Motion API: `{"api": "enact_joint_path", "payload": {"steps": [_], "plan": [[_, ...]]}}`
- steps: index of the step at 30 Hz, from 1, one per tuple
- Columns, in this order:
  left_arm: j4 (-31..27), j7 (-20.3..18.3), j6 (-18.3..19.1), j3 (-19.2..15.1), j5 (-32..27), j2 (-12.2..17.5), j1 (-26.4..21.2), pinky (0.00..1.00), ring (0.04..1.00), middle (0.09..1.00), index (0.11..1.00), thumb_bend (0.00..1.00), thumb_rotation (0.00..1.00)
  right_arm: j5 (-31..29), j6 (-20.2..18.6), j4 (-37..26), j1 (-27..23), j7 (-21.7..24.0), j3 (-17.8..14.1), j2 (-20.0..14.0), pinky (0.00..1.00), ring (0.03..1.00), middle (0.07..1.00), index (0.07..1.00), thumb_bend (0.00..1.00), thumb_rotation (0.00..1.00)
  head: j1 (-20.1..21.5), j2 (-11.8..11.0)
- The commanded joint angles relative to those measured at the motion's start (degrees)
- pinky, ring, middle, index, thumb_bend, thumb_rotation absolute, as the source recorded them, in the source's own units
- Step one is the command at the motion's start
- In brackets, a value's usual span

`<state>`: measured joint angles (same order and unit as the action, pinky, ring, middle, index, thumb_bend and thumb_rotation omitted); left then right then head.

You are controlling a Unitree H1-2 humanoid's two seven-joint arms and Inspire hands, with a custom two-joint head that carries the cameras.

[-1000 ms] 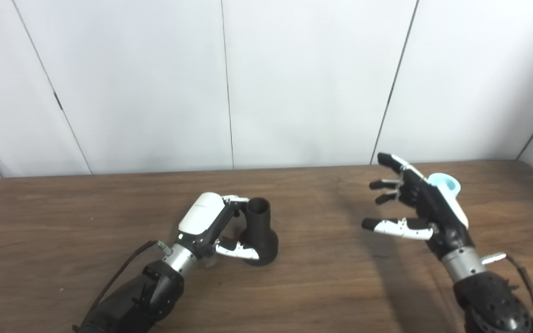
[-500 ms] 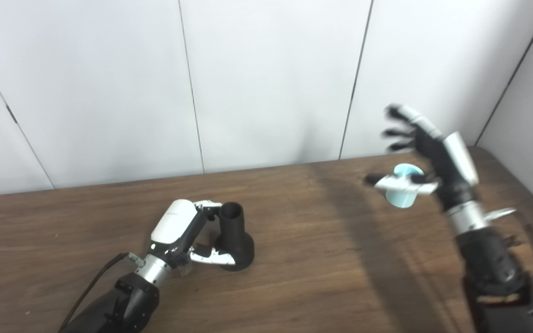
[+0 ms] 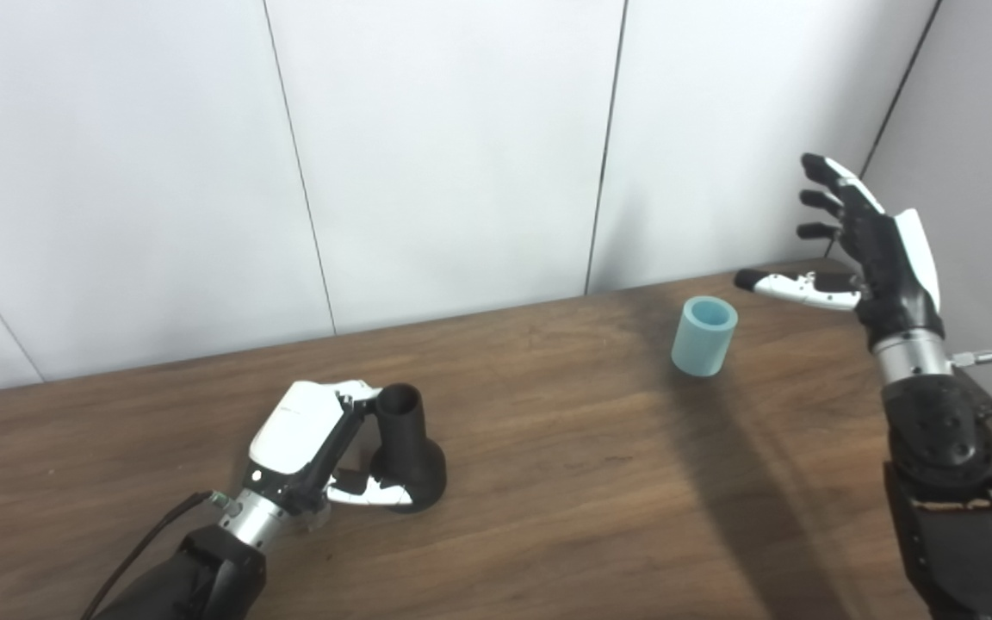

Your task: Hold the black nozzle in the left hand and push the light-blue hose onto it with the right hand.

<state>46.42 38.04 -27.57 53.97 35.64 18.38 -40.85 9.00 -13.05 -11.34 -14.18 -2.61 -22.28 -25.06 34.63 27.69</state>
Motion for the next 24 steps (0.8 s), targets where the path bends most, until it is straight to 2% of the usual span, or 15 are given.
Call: {"api": "enact_joint_path", "payload": {"steps": [1, 5, 7, 10, 16, 20, 24], "plan": [[6.1, -3.6, 0.6, 4.3, 2.6, 0.8, 8.3, 0.47, 0.588, 0.448, 0.501, 0.52, 0.00, -2.3, -0.3, 0.4, -1.9, 0.8, -0.9, -2.3, 0.74, 0.816, 0.891, 0.877, 0.89, 0.22, 0.7, -0.4], [6.8, -2.6, 0.6, 4.6, 2.5, 0.6, 8.2, 0.48, 0.587, 0.456, 0.497, 0.53, 0.00, -2.8, -2.0, 3.4, -1.0, 2.6, 0.4, -3.7, 0.71, 0.825, 0.905, 0.913, 0.90, 0.26, 1.7, -1.2], [7.8, -1.9, 0.6, 5.1, 2.8, 0.5, 8.0, 0.48, 0.590, 0.456, 0.497, 0.53, 0.00, -3.4, -1.2, 6.1, -0.8, 3.8, 1.2, -4.3, 0.74, 0.843, 0.917, 0.931, 0.90, 0.28, 2.1, -1.4], [8.8, -1.1, 0.6, 5.7, 2.7, 0.7, 7.9, 0.48, 0.592, 0.477, 0.487, 0.53, 0.00, -3.6, -1.7, 9.4, -1.2, 5.0, 2.9, -5.1, 0.79, 0.871, 0.939, 0.955, 0.88, 0.27, 2.6, -1.7], [10.5, 0.5, 0.6, 6.8, 2.7, 0.8, 7.8, 0.48, 0.590, 0.486, 0.482, 0.53, 0.00, -5.0, -1.0, 16.3, -2.6, 7.1, 5.0, -5.8, 0.79, 0.883, 0.949, 0.970, 0.91, 0.25, 2.7, -1.8], [9.9, -0.3, 0.6, 7.0, 1.8, 1.2, 7.8, 0.49, 0.601, 0.475, 0.487, 0.53, 0.00, -7.0, 6.2, 23.0, -4.2, 6.1, 4.7, -4.1, 0.81, 0.881, 0.932, 0.936, 0.91, 0.23, 2.4, -1.6], [10.1, 0.3, 0.6, 7.3, 2.1, 1.3, 7.8, 0.48, 0.598, 0.473, 0.488, 0.53, 0.00, -7.8, 10.5, 27.2, -5.3, 6.5, 5.5, -3.9, 0.83, 0.892, 0.922, 0.922, 0.90, 0.24, 2.4, -1.5]]}}
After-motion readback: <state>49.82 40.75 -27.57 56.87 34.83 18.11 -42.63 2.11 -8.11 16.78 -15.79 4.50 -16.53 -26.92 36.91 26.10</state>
